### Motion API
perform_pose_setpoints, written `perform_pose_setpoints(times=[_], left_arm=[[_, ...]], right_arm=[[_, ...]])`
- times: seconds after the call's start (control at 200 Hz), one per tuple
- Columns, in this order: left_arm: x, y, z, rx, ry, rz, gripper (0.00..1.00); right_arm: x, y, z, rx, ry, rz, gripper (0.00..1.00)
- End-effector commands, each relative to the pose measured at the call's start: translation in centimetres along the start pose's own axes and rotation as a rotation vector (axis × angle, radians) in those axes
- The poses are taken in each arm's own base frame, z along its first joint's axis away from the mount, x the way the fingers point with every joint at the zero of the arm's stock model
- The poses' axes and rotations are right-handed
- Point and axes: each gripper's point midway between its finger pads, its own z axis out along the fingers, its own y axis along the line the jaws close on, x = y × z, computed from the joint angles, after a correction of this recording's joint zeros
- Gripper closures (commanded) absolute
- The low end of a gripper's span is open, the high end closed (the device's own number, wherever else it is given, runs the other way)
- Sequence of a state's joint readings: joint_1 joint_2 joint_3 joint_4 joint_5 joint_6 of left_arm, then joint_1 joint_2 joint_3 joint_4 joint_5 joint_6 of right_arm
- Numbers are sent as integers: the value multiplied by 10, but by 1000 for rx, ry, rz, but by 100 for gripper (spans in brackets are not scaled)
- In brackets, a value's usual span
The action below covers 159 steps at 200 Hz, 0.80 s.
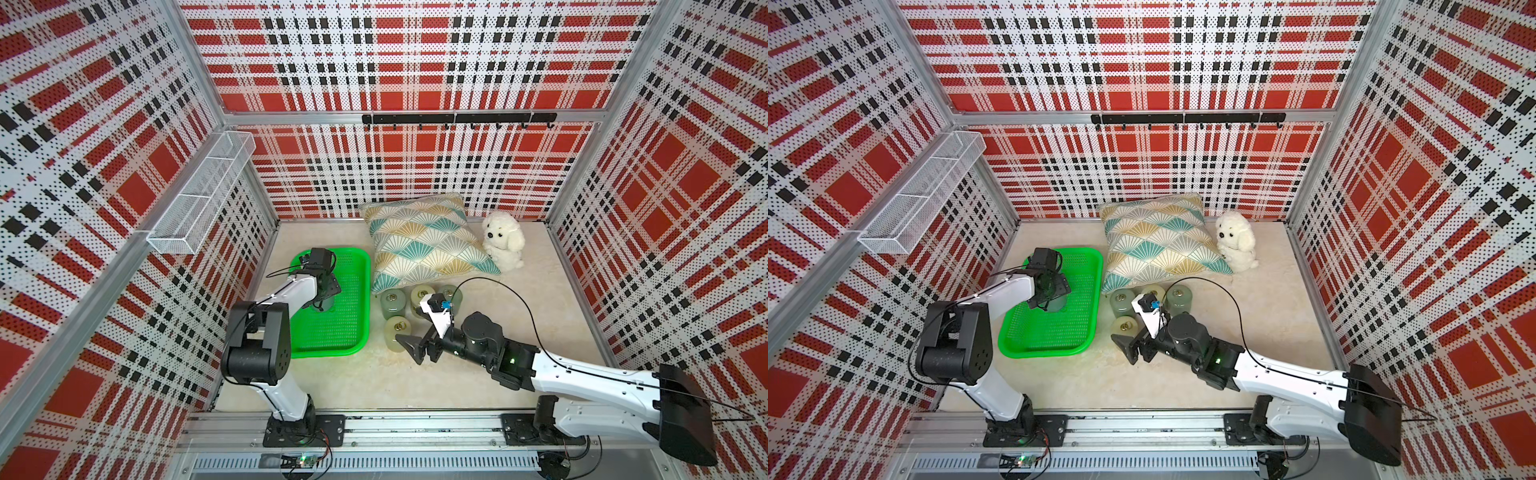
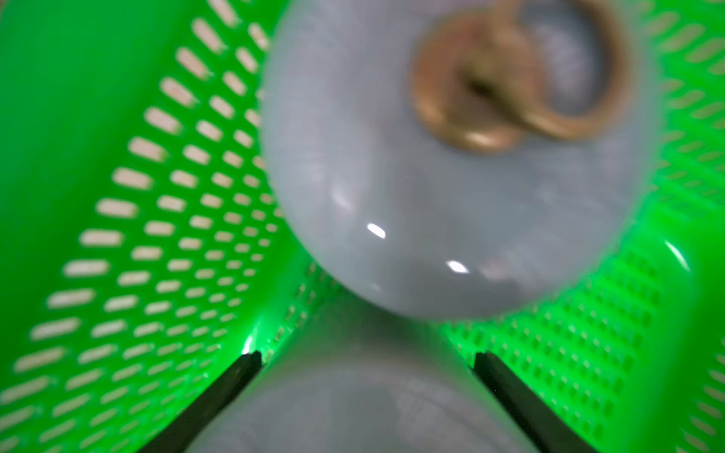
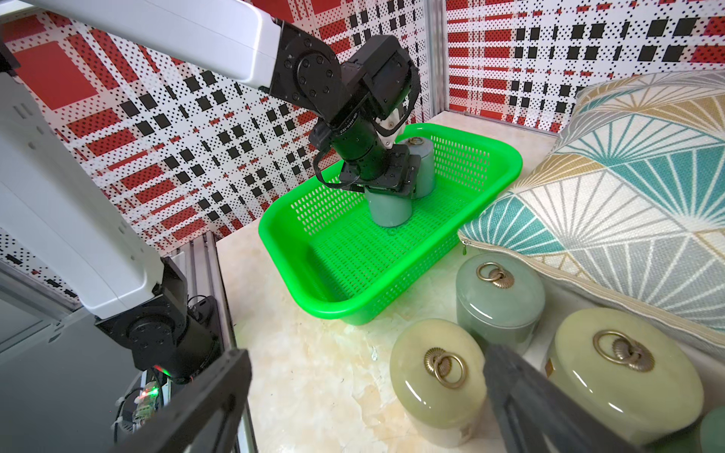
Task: Take the tea canister out of the basket
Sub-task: Pick up the tea canister from the basket.
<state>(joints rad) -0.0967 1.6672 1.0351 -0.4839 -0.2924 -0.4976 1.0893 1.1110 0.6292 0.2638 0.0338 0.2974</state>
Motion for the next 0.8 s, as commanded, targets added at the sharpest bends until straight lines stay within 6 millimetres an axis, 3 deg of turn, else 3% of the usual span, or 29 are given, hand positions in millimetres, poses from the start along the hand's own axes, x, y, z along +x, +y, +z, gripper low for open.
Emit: perform_pose_setpoints(times=[0.0, 0.145, 0.371, 0.391, 0.606, 0.792], left_arm=[[-29, -11, -39, 45, -122, -25, 26], [-28, -21, -65, 95, -138, -4, 26], [-27, -41, -123, 229, -203, 36, 26], [-22, -51, -132, 258, -206, 63, 26], [-6, -86, -185, 399, -231, 130, 26], [26, -128, -221, 518, -229, 202, 26]], right_arm=[[-7, 1, 1, 11, -14, -2, 0], [-5, -4, 1, 38, -11, -10, 0], [-2, -10, 4, 73, 4, -29, 0], [-2, -11, 4, 76, 4, -29, 0], [2, -23, -2, 142, 17, -29, 0], [2, -36, -25, 215, 15, -1, 0]])
